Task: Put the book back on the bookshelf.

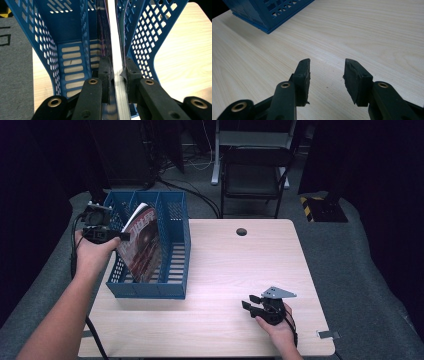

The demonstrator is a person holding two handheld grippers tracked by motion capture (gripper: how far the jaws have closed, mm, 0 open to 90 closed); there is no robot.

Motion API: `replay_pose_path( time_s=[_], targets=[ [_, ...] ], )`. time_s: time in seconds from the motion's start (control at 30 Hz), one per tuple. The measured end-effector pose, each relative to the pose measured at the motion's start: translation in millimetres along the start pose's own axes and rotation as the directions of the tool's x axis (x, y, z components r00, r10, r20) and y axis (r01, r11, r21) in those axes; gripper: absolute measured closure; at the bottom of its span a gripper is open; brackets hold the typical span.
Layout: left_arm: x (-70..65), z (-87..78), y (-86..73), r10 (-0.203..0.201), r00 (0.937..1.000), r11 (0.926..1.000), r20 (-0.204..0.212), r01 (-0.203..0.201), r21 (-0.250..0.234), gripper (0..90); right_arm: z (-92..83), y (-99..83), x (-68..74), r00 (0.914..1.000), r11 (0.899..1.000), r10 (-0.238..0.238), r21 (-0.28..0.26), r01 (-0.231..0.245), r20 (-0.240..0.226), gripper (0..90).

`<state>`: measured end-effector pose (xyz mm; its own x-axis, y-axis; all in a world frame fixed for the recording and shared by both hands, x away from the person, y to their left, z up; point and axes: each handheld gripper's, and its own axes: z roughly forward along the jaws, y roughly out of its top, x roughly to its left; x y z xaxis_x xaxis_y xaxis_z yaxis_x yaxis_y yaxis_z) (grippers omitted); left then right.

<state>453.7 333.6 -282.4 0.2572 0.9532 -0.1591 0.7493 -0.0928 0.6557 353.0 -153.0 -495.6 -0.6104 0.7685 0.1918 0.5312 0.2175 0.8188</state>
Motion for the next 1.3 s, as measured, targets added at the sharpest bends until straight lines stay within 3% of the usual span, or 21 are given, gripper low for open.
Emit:
replay_pose_path(
  time_s=[0.4,0.77,1.1,1.3],
  targets=[
    [-3.3,0.9,0.0,0.022,0.9988,0.9997,-0.044,-0.022,-0.013,84.1,0.2,-0.1,-0.7,1.0000,1.000,-0.005,-0.007,0.005,0.003,56.4],
    [-6.5,1.3,4.3,0.030,0.9983,0.9995,-0.051,-0.030,-0.011,84.3,0.3,0.0,-1.4,1.0000,1.000,-0.004,0.001,0.004,0.002,56.4],
    [-3.9,-0.8,11.4,0.006,0.9981,0.9998,-0.062,-0.007,-0.021,84.5,0.0,-0.2,-2.2,1.0000,1.000,-0.001,0.000,0.001,0.003,56.4],
    [-0.4,0.0,17.5,-0.026,0.9969,0.9981,-0.074,0.022,-0.058,84.4,0.2,-0.3,-1.7,1.0000,1.000,0.000,0.001,0.000,0.003,56.4]
  ],
)
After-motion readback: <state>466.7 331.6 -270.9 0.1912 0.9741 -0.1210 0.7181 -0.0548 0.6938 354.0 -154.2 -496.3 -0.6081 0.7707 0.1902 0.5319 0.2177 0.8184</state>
